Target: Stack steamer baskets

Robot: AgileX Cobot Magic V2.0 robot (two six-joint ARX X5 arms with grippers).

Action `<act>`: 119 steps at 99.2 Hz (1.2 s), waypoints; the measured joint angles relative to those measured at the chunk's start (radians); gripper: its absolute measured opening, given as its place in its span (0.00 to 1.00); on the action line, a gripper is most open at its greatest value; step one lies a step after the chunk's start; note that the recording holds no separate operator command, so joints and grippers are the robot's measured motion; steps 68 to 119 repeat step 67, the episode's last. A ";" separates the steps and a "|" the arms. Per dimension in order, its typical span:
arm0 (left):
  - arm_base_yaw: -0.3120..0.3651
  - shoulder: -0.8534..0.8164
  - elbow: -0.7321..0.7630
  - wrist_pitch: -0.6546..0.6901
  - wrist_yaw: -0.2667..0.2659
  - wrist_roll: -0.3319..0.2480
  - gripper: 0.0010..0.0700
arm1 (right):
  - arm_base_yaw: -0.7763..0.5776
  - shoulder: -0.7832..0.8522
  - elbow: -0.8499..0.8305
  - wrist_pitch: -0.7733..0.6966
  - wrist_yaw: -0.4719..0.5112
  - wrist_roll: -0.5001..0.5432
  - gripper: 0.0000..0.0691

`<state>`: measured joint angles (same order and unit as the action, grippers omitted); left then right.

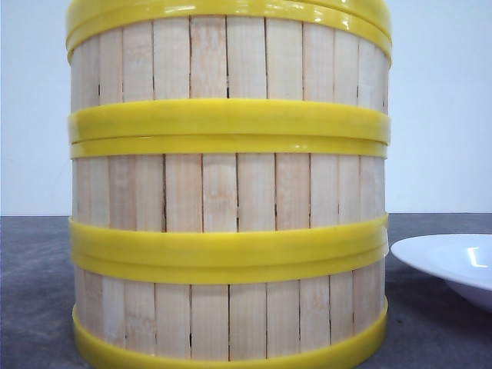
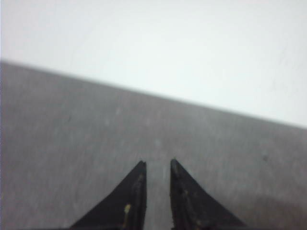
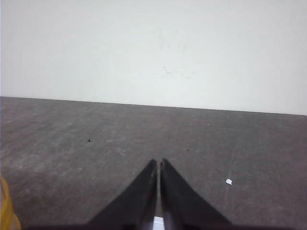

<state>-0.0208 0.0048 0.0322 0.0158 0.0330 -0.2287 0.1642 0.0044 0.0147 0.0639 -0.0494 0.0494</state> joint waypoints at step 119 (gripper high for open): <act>0.000 0.000 0.000 0.041 0.000 0.000 0.09 | 0.000 0.000 0.000 0.000 0.000 0.000 0.01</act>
